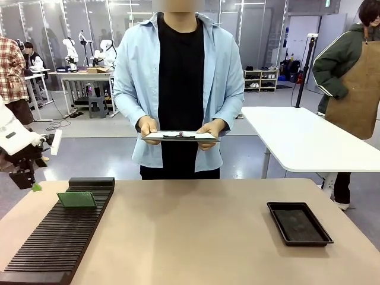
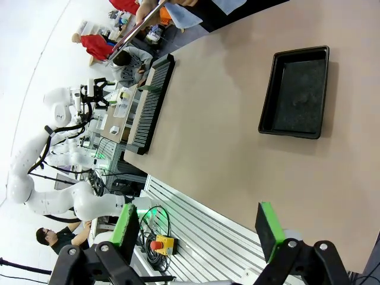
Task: Inspect the PCB.
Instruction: Pick up the Blank PCB and present it to the human.
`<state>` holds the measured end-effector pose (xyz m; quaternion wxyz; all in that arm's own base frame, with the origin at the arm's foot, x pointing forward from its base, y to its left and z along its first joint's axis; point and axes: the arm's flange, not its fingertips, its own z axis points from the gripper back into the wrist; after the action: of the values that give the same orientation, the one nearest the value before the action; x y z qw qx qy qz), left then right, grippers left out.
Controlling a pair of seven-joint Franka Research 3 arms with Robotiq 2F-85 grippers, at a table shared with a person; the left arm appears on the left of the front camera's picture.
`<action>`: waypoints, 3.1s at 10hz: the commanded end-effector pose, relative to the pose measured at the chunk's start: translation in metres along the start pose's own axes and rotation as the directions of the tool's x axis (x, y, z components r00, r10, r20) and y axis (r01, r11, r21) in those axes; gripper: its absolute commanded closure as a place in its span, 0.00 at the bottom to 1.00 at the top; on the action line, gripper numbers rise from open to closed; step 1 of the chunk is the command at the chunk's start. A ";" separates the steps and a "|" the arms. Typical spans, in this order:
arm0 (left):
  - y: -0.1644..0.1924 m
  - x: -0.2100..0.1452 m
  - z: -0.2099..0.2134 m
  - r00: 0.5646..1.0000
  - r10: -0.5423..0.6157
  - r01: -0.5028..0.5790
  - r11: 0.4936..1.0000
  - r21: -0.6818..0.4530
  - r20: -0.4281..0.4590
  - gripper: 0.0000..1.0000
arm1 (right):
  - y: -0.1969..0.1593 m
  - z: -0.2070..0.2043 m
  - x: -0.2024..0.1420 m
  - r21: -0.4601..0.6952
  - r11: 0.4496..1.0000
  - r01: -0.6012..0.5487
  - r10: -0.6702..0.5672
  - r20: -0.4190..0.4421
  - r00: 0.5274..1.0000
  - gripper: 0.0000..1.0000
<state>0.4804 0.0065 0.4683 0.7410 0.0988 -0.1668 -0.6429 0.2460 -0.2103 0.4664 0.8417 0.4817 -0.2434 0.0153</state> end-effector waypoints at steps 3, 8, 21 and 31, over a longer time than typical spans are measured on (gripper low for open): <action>0.039 0.006 -0.055 0.995 -0.098 0.098 0.995 0.034 -0.011 0.00 | 0.000 0.001 0.001 0.013 1.000 -0.022 0.022 0.006 1.000 0.00; 0.053 0.013 -0.110 0.995 -0.096 0.094 0.993 -0.073 -0.027 0.00 | 0.000 0.001 0.001 0.013 1.000 -0.022 0.022 0.006 1.000 0.00; 0.047 0.018 -0.144 0.993 -0.105 0.091 0.972 -0.219 -0.054 1.00 | 0.000 0.001 0.001 0.013 1.000 -0.022 0.022 0.006 1.000 0.00; 0.009 0.049 0.003 0.986 0.128 -0.099 0.966 -0.240 0.108 1.00 | 0.000 0.001 0.001 0.013 1.000 -0.022 0.022 0.006 1.000 0.00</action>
<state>0.5003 -0.0419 0.4782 0.7438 0.0188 -0.1301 -0.6553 0.2463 -0.2104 0.4656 0.8417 0.4816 -0.2435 0.0165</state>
